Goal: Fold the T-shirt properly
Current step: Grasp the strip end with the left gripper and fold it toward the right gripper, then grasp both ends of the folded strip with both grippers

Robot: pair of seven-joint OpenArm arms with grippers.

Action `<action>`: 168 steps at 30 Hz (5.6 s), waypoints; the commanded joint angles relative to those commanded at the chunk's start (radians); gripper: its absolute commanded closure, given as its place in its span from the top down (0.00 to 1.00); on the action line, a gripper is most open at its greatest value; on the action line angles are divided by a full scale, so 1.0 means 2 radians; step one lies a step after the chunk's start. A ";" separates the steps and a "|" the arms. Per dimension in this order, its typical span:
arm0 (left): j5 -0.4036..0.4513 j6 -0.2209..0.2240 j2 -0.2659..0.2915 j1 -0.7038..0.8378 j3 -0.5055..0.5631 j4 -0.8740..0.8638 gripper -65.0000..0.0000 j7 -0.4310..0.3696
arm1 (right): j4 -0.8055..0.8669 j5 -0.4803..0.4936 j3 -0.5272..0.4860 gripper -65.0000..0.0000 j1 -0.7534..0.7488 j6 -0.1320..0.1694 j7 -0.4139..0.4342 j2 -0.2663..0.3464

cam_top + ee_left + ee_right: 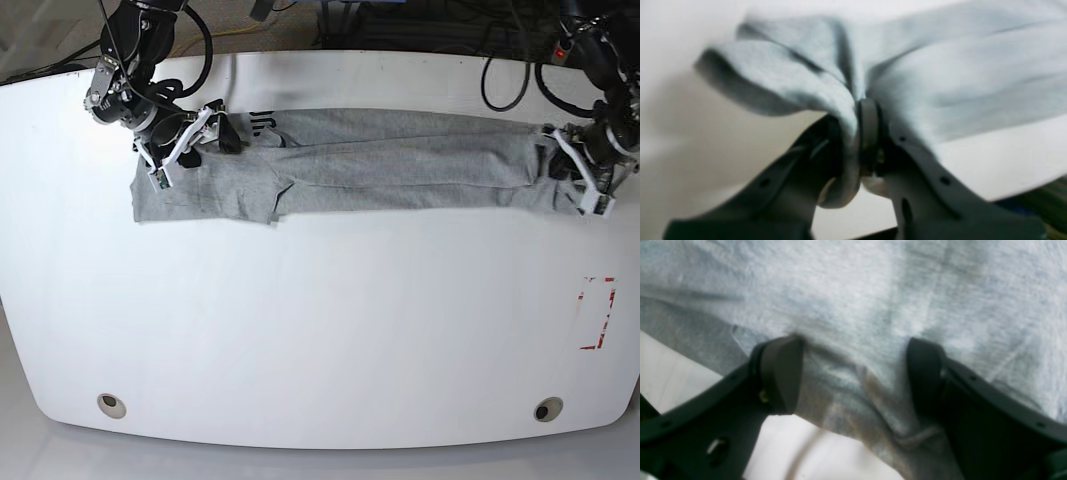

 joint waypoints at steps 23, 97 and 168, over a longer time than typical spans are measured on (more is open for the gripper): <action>0.147 0.000 0.112 -0.054 0.301 0.002 0.40 -0.001 | 0.000 0.000 0.000 0.72 0.000 0.000 0.000 -0.008; 0.140 0.000 0.055 -0.045 0.102 -0.068 0.11 -0.003 | 0.025 0.005 0.003 0.74 0.041 0.000 -0.018 -0.008; 0.222 0.044 0.154 -0.150 0.366 -0.241 0.05 -0.086 | 0.138 0.157 0.094 0.06 0.139 0.000 -0.135 0.122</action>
